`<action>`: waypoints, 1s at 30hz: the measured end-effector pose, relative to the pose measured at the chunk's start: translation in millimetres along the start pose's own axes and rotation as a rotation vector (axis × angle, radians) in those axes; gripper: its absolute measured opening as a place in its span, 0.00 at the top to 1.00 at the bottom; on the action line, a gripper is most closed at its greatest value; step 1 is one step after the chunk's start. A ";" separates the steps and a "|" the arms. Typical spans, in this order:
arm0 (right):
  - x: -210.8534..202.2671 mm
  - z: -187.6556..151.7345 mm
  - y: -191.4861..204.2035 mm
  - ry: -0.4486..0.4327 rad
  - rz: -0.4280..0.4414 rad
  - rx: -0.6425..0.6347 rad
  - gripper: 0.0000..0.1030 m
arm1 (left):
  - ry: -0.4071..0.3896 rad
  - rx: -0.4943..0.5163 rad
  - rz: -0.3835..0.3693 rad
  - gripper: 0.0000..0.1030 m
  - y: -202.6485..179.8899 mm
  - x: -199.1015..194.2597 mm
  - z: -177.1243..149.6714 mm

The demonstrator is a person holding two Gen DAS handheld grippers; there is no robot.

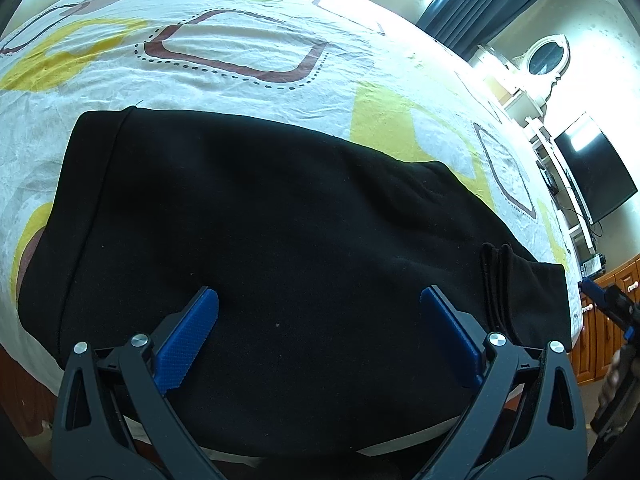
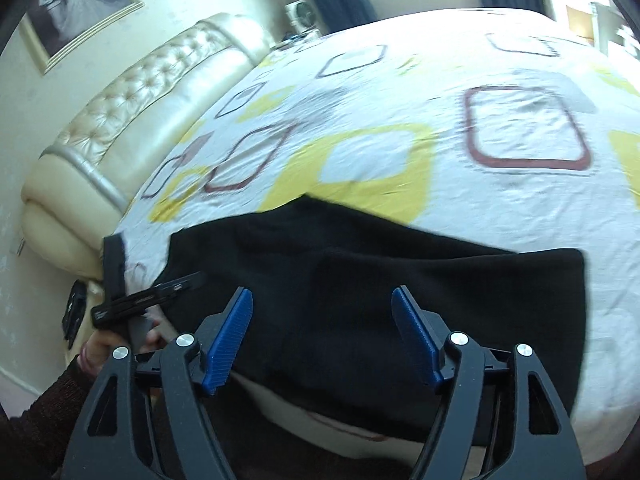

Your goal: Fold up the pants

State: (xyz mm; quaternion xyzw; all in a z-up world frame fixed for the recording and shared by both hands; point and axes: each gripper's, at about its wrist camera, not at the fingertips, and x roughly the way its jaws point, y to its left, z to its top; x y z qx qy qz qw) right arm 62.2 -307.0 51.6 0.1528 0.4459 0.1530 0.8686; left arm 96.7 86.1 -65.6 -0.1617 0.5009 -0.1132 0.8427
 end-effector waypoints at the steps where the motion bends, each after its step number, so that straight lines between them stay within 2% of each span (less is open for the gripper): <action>1: -10.5 2.8 -26.4 -0.026 -0.032 0.051 0.31 | -0.001 0.003 0.003 0.02 -1.1 -0.3 -1.0; 5: -32.7 4.9 -133.3 -0.085 -0.122 0.285 0.31 | -0.001 0.008 0.012 0.02 -2.9 0.2 -1.8; 7: -25.6 -1.9 -171.9 -0.066 -0.076 0.392 0.31 | -0.002 0.010 0.017 0.02 -4.3 -0.2 -2.9; 10: -1.9 -12.0 -204.5 -0.025 0.064 0.518 0.31 | -0.002 0.017 0.022 0.02 -6.2 -0.3 -4.0; 12: 10.7 -16.5 -212.0 -0.016 0.131 0.562 0.43 | -0.003 0.018 0.023 0.02 -5.8 -0.4 -4.8; 13: 15.5 -18.6 -212.4 -0.020 0.173 0.573 0.58 | -0.003 0.017 0.023 0.02 -5.7 -0.4 -4.8; 14: 19.9 -19.5 -212.3 -0.019 0.196 0.580 0.64 | -0.003 0.016 0.023 0.02 -5.6 -0.4 -4.8; 17: 24.5 -21.1 -211.2 -0.001 0.174 0.552 0.71 | -0.003 0.018 0.024 0.02 -5.4 -0.3 -4.8; 19: 23.1 -22.3 -215.5 -0.005 0.198 0.576 0.71 | -0.003 0.024 0.029 0.02 -5.8 0.2 -4.8; 21: 19.5 -24.1 -214.1 -0.013 0.185 0.577 0.71 | -0.002 0.031 0.034 0.02 -6.2 0.2 -4.4; 24: 15.1 -31.4 -216.3 -0.013 0.235 0.634 0.56 | -0.003 0.028 0.030 0.02 -5.1 0.1 -4.5; 25: 13.9 -37.4 -216.1 0.004 0.252 0.648 0.47 | -0.003 0.025 0.027 0.02 -4.2 0.0 -4.1; 30: 2.8 -78.0 -207.0 0.093 0.344 0.626 0.46 | -0.005 0.013 0.015 0.02 -2.8 -0.6 -5.2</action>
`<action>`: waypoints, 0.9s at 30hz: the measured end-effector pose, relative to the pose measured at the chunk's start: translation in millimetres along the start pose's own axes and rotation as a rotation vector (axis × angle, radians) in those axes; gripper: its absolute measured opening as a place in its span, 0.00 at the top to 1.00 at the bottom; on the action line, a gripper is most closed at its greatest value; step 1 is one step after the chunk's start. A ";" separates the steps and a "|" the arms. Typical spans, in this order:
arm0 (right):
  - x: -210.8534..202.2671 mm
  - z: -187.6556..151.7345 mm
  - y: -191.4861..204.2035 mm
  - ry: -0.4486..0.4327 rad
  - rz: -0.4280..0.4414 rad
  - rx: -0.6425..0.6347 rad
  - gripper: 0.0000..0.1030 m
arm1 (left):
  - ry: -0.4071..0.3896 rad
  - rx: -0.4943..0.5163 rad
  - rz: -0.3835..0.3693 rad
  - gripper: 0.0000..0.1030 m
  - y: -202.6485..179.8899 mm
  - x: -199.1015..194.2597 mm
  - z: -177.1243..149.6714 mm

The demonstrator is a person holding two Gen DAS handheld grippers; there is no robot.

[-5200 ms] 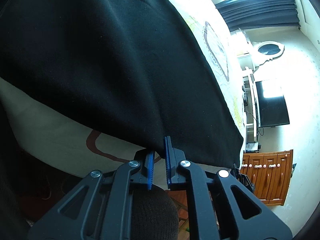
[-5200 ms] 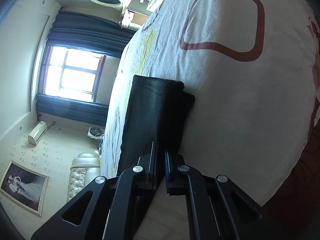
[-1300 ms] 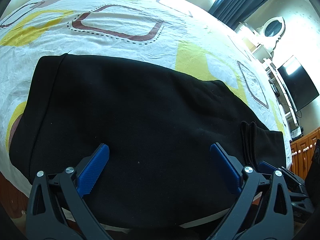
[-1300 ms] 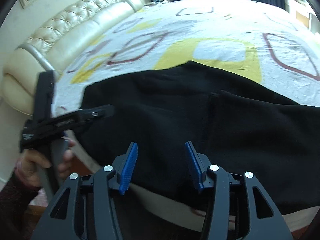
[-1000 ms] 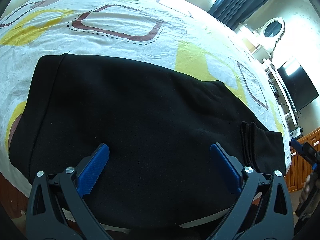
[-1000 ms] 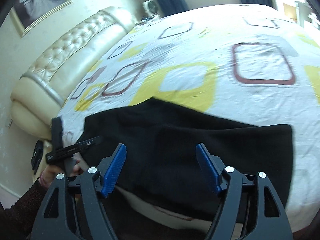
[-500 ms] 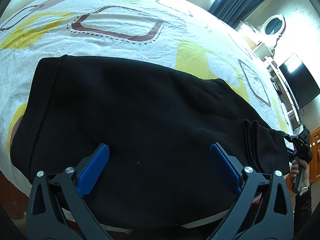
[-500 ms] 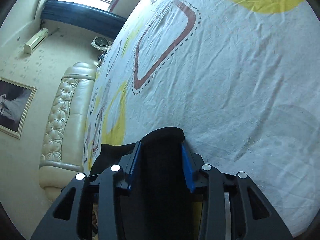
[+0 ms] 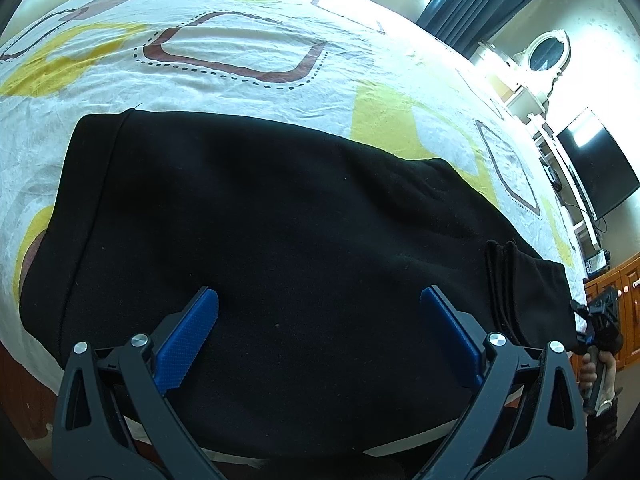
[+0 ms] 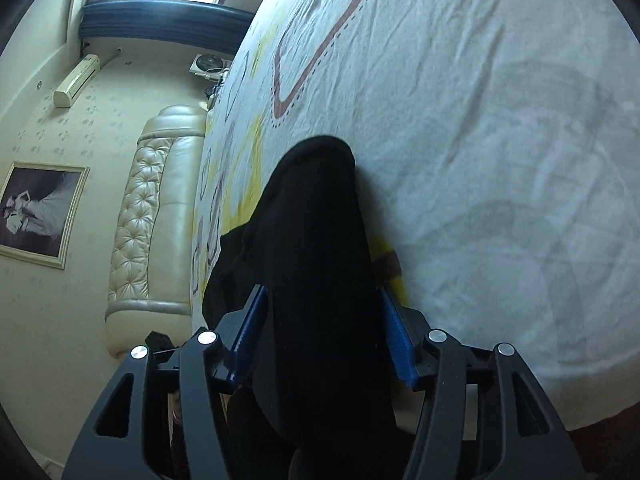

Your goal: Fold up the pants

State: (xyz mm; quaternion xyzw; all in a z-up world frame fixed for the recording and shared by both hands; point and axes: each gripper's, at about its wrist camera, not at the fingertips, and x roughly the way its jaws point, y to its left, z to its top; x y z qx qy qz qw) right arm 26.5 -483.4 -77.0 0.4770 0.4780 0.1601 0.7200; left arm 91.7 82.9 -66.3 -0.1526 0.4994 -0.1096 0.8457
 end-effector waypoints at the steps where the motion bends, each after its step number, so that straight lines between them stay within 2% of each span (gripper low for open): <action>1: -3.6 -7.2 -4.5 0.012 0.019 0.014 0.45 | 0.000 0.001 0.001 0.02 0.0 0.0 0.0; 4: -13.8 -22.6 -19.6 0.040 0.081 0.063 0.45 | 0.000 0.003 0.004 0.02 -0.1 -0.3 -0.4; 6: -18.5 -25.7 -24.4 0.030 0.076 0.058 0.49 | 0.000 0.003 0.003 0.02 -0.2 -0.6 -0.8; 7: -19.7 -26.3 -23.2 0.030 0.042 0.030 0.62 | 0.000 0.003 0.003 0.02 -0.2 -0.6 -0.7; 8: -17.9 -26.7 -19.9 0.038 -0.015 -0.006 0.68 | 0.000 0.004 0.002 0.02 -0.5 -0.5 -0.9; 12: -15.8 -27.9 -10.2 0.022 -0.081 -0.035 0.69 | 0.002 0.009 -0.003 0.02 -0.5 -1.1 -1.8; 14: -16.7 -28.8 3.4 -0.007 -0.137 -0.054 0.58 | 0.002 0.015 -0.005 0.02 -0.6 -1.4 -2.6; 15: -19.0 -30.5 13.5 -0.031 -0.194 -0.084 0.52 | 0.001 0.020 -0.005 0.02 -0.9 -1.8 -3.5; 16: -22.0 -32.0 23.2 -0.067 -0.253 -0.114 0.37 | 0.000 0.026 -0.004 0.02 -1.3 -1.8 -4.2; 17: -26.6 -34.7 34.7 -0.120 -0.320 -0.141 0.31 | -0.001 0.034 -0.003 0.02 -2.0 -1.8 -4.8; 19: -32.7 -38.1 54.1 -0.205 -0.425 -0.168 0.31 | -0.004 0.045 -0.002 0.02 -2.5 -1.8 -6.0; 20: -33.3 -42.1 62.9 -0.238 -0.448 -0.176 0.29 | -0.002 0.052 -0.002 0.02 -2.6 -1.0 -5.9; 23: -24.9 -54.6 85.0 -0.297 -0.452 -0.205 0.24 | 0.019 0.090 0.006 0.02 -4.9 0.0 -5.3; 27: 3.4 -70.8 108.1 -0.290 -0.474 -0.294 0.23 | 0.016 0.092 0.001 0.02 -4.3 -3.9 -3.9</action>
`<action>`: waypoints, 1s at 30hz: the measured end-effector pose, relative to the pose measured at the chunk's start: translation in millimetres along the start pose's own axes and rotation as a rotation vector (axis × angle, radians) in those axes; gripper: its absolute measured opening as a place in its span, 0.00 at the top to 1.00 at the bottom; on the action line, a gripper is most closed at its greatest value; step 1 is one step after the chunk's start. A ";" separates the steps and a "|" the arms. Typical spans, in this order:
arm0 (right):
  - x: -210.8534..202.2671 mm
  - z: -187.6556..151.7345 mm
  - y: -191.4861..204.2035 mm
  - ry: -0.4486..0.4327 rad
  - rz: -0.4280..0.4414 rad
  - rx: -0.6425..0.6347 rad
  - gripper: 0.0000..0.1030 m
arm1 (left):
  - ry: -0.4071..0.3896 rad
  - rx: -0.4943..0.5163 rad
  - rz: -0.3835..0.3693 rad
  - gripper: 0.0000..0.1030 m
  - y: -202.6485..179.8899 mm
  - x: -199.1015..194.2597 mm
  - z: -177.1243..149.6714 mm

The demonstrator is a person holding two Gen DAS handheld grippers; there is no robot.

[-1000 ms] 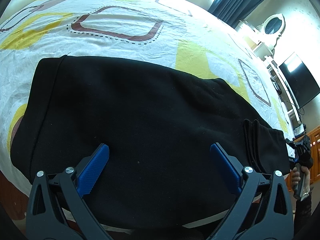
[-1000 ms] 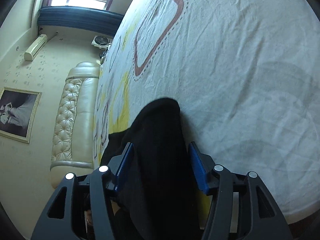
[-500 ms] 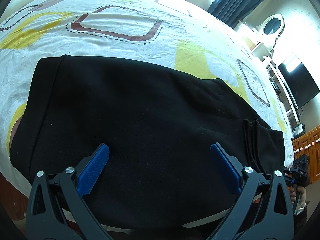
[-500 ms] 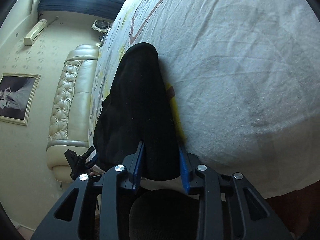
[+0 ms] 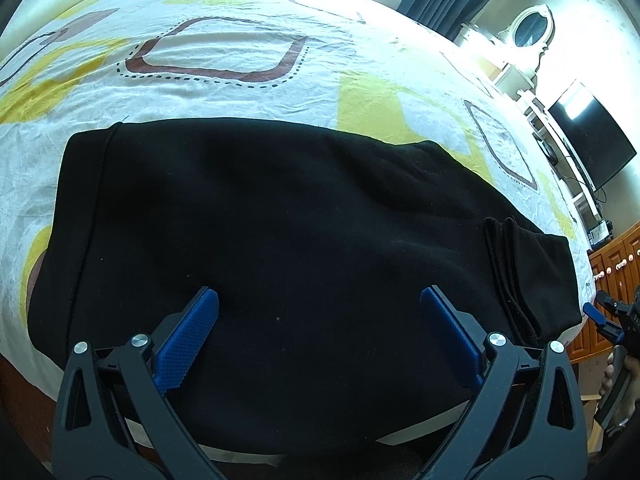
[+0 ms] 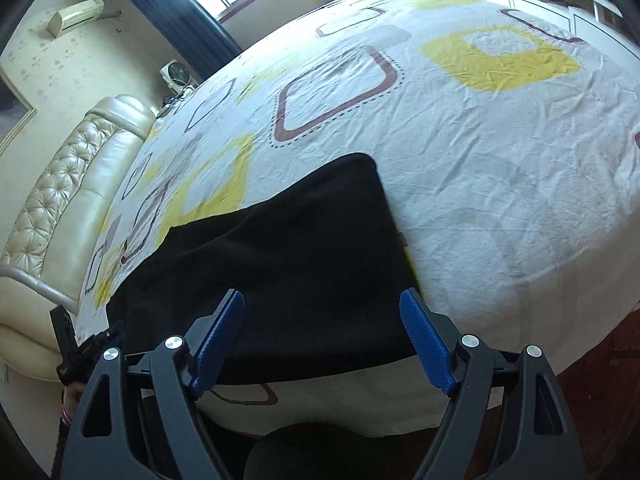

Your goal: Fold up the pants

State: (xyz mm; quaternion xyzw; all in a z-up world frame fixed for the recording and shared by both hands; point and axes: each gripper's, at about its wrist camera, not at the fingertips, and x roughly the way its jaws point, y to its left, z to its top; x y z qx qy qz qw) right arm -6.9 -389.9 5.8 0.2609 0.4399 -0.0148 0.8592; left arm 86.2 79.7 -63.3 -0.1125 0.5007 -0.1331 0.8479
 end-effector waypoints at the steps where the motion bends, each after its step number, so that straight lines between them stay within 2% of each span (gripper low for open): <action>1: 1.7 -6.1 6.3 0.003 -0.013 -0.030 0.23 | -0.006 -0.013 -0.001 0.02 1.4 -3.2 0.7; 4: 6.4 -20.1 24.0 0.023 -0.031 -0.126 0.23 | -0.052 -0.080 0.052 0.02 10.1 -21.5 7.7; 6: 11.8 -26.9 36.6 0.035 -0.041 -0.190 0.17 | -0.133 -0.125 0.045 0.02 21.7 -42.3 15.2; 9: 16.7 -35.0 47.8 0.051 -0.032 -0.258 0.17 | -0.225 -0.188 0.065 0.02 50.2 -66.6 22.8; 12: 21.9 -39.6 50.6 0.066 -0.019 -0.272 0.16 | -0.208 -0.257 0.054 0.02 91.1 -71.9 21.8; 15: 23.9 -43.5 54.6 0.077 -0.014 -0.285 0.16 | -0.147 -0.365 0.017 0.02 138.6 -69.1 12.5; 17: 24.5 -45.0 55.7 0.081 -0.012 -0.289 0.16 | -0.108 -0.449 -0.060 0.02 167.7 -64.9 3.6; 18: 24.1 -45.7 56.4 0.083 -0.012 -0.291 0.16 | -0.089 -0.495 -0.128 0.02 180.4 -61.7 -1.4; 21: 24.3 -46.0 56.4 0.084 -0.004 -0.286 0.16 | -0.087 -0.594 -0.290 0.03 203.2 -56.7 -15.6; 23: 25.0 -45.9 55.5 0.086 -0.001 -0.283 0.16 | -0.096 -0.598 -0.364 0.03 207.0 -56.4 -20.2; 26: 25.3 -47.2 55.0 0.090 0.001 -0.279 0.16 | -0.054 -0.583 -0.558 0.03 198.2 -47.7 -24.2; 27: 25.1 -47.3 54.6 0.090 0.003 -0.276 0.16 | -0.032 -0.572 -0.575 0.02 192.5 -43.9 -24.4; 29: 24.7 -47.1 53.7 0.091 0.007 -0.270 0.16 | -0.008 -0.528 -0.510 0.02 183.3 -38.3 -25.0; 30: 24.2 -47.5 53.9 0.091 0.009 -0.267 0.16 | -0.013 -0.515 -0.507 0.02 180.4 -38.7 -27.5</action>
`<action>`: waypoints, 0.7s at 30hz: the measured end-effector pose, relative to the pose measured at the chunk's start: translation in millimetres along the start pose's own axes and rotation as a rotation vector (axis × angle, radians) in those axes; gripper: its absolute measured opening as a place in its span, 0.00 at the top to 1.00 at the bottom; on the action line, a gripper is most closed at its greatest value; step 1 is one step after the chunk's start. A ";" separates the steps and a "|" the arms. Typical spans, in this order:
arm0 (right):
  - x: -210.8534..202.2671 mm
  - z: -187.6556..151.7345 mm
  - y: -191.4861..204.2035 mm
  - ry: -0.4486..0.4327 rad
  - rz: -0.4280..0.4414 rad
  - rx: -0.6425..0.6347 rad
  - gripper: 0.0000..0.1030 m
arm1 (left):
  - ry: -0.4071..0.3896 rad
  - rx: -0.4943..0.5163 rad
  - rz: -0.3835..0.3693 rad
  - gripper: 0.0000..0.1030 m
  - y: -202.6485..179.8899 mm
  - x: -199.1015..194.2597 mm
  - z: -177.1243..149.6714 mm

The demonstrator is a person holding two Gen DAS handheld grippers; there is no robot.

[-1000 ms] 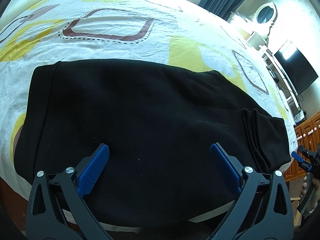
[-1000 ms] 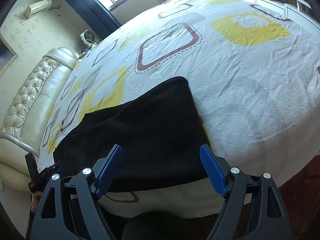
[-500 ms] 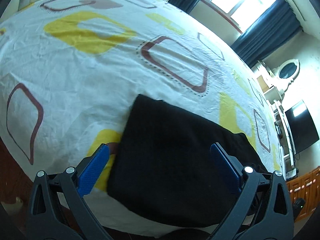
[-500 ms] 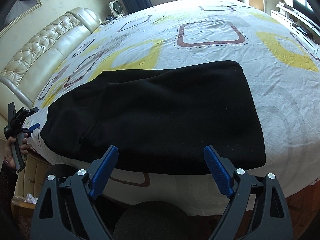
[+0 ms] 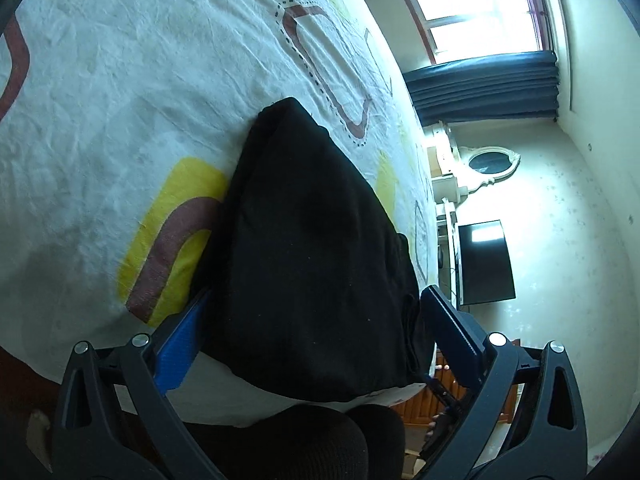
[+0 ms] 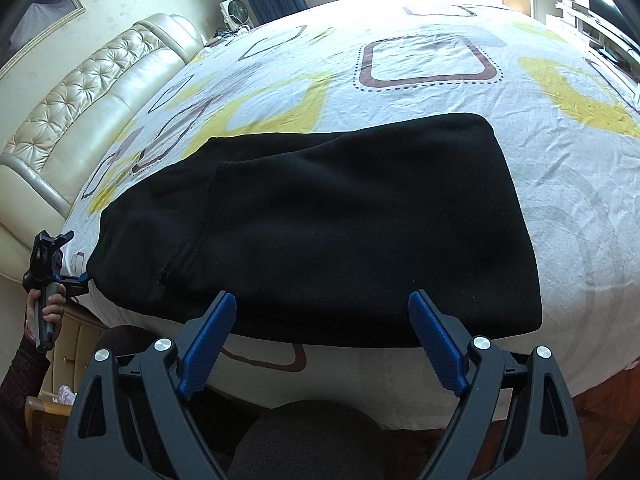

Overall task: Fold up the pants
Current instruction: 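Grasp the end of the folded pants with the left gripper and lift it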

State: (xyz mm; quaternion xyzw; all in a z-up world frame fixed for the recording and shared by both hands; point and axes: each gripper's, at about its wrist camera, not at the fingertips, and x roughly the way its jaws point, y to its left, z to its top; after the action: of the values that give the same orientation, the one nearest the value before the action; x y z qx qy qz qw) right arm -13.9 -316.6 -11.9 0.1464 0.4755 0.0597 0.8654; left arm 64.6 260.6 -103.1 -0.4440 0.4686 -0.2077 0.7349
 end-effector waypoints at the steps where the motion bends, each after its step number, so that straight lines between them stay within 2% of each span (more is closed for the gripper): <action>1: -0.1 -0.3 -0.1 0.001 0.002 0.000 0.16 | -0.001 0.007 -0.008 0.02 -0.5 -1.0 -0.9; 5: -1.2 -0.2 0.0 0.002 0.014 0.006 0.16 | -0.011 -0.026 -0.002 0.02 6.0 -12.2 0.7; 9: -0.5 0.3 0.2 0.006 0.022 0.012 0.16 | 0.043 0.027 0.065 0.02 11.8 -8.2 -11.5; 12: 0.8 0.9 0.8 0.009 0.025 0.011 0.16 | 0.031 0.018 0.083 0.03 12.1 -5.0 -10.0; 16: 1.2 0.0 2.0 0.010 0.024 0.003 0.16 | -0.019 -0.016 0.041 0.03 4.1 -6.6 -6.9; 19: 2.2 -0.4 2.2 0.011 0.023 0.005 0.16 | -0.019 0.008 0.035 0.03 -1.6 -9.5 -6.2; 20: 2.8 -0.6 2.7 0.012 0.021 0.003 0.16 | -0.017 0.020 0.038 0.11 -3.5 -9.5 -5.9; 21: 3.2 -0.7 3.1 0.013 0.019 0.000 0.16 | -0.015 0.033 0.048 0.32 -4.7 -9.5 -6.5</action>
State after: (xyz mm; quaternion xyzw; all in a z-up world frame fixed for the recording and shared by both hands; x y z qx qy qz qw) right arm -12.7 -312.7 -13.9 0.1506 0.4798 0.0686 0.8616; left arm 54.9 262.1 -95.4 -0.4222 0.4700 -0.1943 0.7504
